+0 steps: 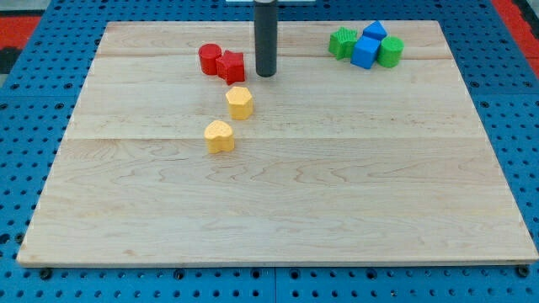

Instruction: Move the red star and red circle towards top left

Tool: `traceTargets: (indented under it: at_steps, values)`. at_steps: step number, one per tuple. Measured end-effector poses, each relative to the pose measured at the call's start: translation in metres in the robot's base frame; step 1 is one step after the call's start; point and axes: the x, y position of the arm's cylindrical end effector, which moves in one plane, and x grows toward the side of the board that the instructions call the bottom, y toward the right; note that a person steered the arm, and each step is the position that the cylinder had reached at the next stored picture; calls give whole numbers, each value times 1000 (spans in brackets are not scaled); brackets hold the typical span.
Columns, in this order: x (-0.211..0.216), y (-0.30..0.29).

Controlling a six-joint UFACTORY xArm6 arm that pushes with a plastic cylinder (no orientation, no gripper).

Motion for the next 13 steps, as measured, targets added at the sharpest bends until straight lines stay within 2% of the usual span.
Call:
traceTargets:
  at_steps: [1,3,4,5,6,7,8,9,11,12,13]
  values:
    - [-12,-46]
    - [-41,-27]
    - [-7,17]
    - [19,16]
    - [-13,-20]
    - [-31,-84]
    - [-33,-53]
    - [-15,-7]
    - [-13,-125]
    - [-8,-94]
    - [17,-81]
